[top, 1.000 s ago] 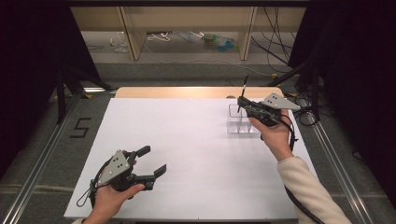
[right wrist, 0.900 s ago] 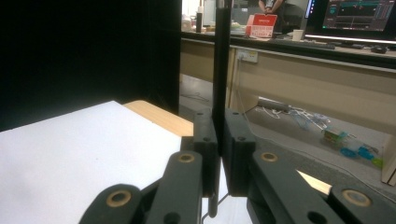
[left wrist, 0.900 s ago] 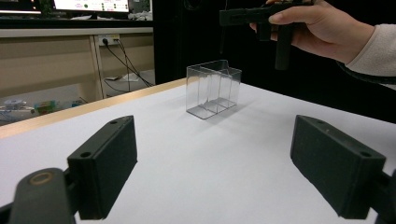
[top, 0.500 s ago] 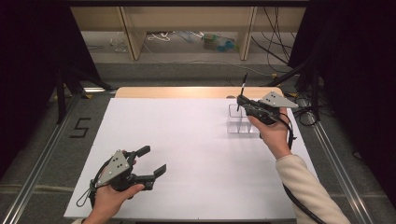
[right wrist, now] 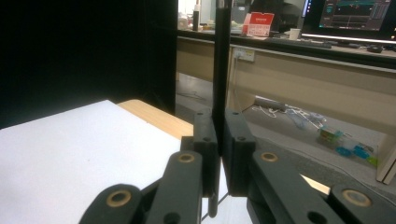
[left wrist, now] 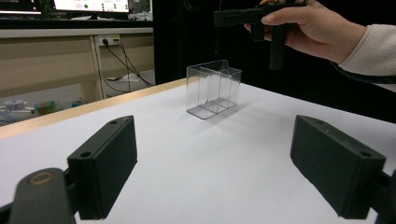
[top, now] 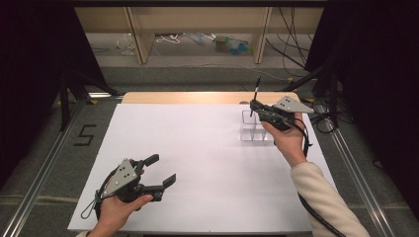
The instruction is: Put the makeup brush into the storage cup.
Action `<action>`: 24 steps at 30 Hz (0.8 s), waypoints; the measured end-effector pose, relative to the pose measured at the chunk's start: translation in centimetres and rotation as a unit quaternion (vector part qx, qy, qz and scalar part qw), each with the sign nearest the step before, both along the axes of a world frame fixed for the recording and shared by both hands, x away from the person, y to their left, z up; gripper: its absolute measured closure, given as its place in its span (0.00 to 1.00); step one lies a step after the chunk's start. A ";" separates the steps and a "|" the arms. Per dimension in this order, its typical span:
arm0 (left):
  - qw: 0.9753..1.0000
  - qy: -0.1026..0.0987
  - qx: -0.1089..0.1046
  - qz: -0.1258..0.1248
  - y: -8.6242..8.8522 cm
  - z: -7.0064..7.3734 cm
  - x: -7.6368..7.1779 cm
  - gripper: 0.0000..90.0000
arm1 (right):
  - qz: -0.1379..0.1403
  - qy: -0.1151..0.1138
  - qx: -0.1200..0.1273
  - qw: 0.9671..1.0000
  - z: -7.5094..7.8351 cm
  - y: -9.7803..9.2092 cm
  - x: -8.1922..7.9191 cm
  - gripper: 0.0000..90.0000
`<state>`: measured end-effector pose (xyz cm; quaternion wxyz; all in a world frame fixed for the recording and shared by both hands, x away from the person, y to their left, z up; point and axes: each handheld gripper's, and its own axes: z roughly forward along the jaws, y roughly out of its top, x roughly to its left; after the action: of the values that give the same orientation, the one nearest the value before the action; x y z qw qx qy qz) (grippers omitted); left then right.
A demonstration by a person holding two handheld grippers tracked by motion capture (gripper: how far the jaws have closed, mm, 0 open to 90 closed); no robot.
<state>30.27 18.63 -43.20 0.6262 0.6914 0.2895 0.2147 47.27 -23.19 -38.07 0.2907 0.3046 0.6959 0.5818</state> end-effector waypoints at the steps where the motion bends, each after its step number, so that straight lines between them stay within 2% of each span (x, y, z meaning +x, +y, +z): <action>1: 1.000 0.000 0.000 0.000 0.0 0.0 0.0 0.17 | 0.001 0.003 -0.004 1.000 0.0 0.0 0.0 0.95; 24: 1.000 0.000 0.000 0.001 0.0 0.0 0.0 0.17 | -0.006 0.003 -0.005 1.000 -0.5 0.2 0.8 0.95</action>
<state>30.24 18.65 -43.21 0.6265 0.6908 0.2899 0.2153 48.09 -22.95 -38.58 0.2936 0.3091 0.6976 0.5759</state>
